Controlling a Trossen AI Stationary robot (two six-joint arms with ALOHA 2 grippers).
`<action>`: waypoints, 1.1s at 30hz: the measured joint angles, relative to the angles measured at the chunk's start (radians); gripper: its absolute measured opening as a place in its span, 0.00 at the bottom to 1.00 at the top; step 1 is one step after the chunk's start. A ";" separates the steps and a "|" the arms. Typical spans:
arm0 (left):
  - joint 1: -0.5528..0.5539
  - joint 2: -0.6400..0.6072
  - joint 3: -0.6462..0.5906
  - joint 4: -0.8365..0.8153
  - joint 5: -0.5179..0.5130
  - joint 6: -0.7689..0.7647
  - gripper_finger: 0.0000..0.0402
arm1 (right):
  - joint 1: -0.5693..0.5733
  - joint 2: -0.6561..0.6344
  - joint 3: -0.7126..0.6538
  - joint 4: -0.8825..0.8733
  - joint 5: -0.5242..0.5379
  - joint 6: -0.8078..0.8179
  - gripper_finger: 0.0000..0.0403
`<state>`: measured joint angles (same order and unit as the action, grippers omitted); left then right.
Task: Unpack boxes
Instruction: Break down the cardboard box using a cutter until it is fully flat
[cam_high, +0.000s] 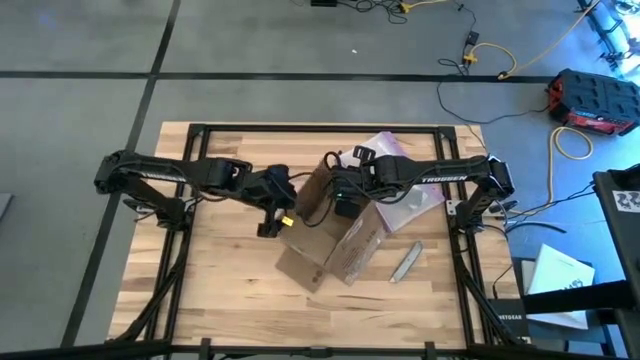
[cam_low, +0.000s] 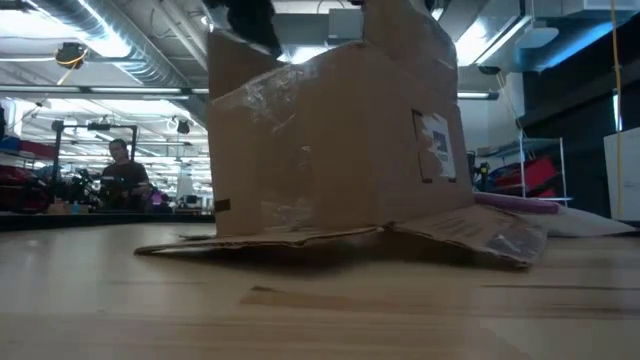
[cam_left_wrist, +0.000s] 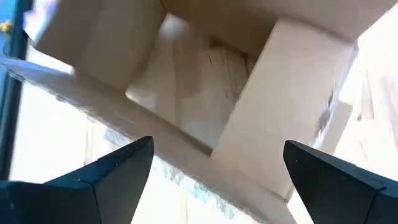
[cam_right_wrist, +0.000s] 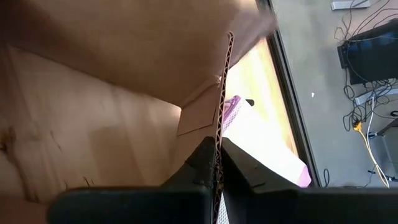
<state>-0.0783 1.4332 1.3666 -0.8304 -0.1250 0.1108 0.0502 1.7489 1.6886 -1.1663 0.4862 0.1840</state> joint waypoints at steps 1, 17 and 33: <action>-0.006 -0.002 0.000 0.034 -0.002 -0.003 0.86 | 0.000 0.000 0.000 0.002 0.000 0.000 0.00; -0.079 0.010 -0.001 0.219 -0.019 -0.020 0.86 | 0.000 0.000 0.000 0.030 0.000 -0.007 0.00; -0.002 0.105 -0.003 0.101 -0.014 0.009 0.78 | 0.001 0.000 -0.002 0.038 0.000 -0.012 0.00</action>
<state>-0.0800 1.5380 1.3640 -0.7294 -0.1389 0.1197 0.0511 1.7489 1.6871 -1.1278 0.4858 0.1724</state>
